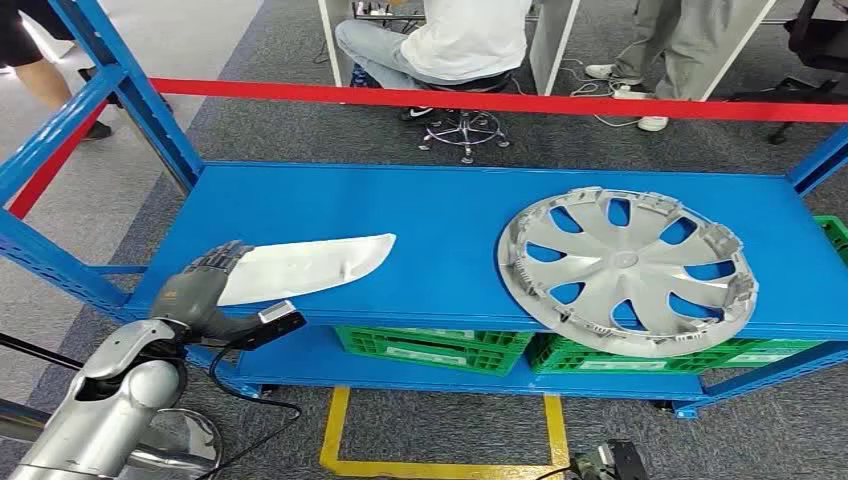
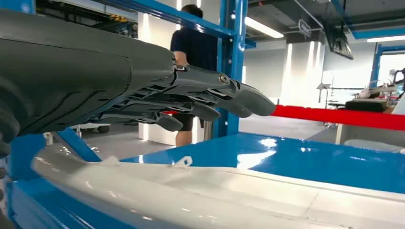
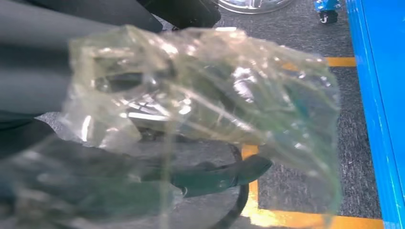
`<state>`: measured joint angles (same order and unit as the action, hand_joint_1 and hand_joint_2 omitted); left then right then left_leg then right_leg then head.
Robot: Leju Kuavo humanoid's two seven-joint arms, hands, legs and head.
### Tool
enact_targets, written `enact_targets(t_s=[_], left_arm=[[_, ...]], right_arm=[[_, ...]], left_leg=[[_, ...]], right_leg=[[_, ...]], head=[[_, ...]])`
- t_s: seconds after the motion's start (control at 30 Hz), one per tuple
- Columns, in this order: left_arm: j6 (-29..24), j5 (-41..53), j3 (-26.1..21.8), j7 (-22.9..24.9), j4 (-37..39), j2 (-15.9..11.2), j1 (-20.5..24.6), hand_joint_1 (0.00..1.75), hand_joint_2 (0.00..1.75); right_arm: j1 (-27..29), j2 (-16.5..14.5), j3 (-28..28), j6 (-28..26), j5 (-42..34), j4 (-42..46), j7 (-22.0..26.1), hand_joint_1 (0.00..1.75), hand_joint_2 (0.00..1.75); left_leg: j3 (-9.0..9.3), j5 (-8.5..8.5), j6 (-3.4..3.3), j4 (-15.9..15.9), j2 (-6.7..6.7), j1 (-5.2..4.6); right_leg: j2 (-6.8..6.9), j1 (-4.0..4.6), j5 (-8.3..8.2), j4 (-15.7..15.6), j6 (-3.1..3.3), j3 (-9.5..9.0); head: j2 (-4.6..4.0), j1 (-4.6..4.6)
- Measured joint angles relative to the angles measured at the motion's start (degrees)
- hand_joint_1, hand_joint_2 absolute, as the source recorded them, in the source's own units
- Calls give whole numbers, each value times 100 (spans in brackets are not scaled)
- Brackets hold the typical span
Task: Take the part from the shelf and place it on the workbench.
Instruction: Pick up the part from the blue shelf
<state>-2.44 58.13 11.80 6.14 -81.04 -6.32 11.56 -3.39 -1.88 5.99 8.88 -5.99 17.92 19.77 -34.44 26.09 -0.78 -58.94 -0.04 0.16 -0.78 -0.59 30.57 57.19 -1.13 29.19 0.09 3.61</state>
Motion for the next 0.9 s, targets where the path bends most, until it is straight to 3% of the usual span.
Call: enact_targets(t_s=[0.3, 0.33, 0.43, 0.47, 0.53, 0.9], left_arm=[[1, 11, 89, -15, 363, 21, 210, 0, 175], [1, 14, 93, -30, 390, 22, 223, 24, 175], [5, 14, 129, -99, 478, 22, 280, 147, 175], [7, 10, 149, -123, 509, 22, 304, 167, 175], [8, -4, 190, -158, 571, 22, 348, 175, 175], [35, -360, 266, -439, 720, 26, 374, 175, 175]], right_arm=[[-21, 0, 0, -3, 19, 0, -11, 0, 0], [-23, 0, 0, -3, 21, 0, -13, 0, 0], [-31, 0, 0, -1, 31, 1, -22, 0, 0], [-35, 0, 0, -1, 33, 1, -25, 0, 0], [-42, 0, 0, -1, 35, 1, -32, 0, 0], [-46, 0, -3, -45, 61, 0, -56, 0, 0]], left_leg=[[0, 0, 0, 0, 1, 0], [0, 0, 0, 0, 1, 0], [0, 0, 0, 0, 1, 1], [0, 0, 0, 0, 1, 1], [0, 0, 0, 0, 1, 0], [0, 0, 0, 0, 1, 0]], right_leg=[[-2, 0, 0, 0, 0, 1], [-2, 0, 0, 0, 0, 1], [-2, 0, 0, 0, 0, 1], [-2, 0, 0, 0, 0, 1], [-2, 0, 0, 0, 0, 0], [-2, 0, 0, 0, 0, -1]], head=[[0, 1], [0, 1], [0, 0], [0, 0], [0, 0], [0, 0]])
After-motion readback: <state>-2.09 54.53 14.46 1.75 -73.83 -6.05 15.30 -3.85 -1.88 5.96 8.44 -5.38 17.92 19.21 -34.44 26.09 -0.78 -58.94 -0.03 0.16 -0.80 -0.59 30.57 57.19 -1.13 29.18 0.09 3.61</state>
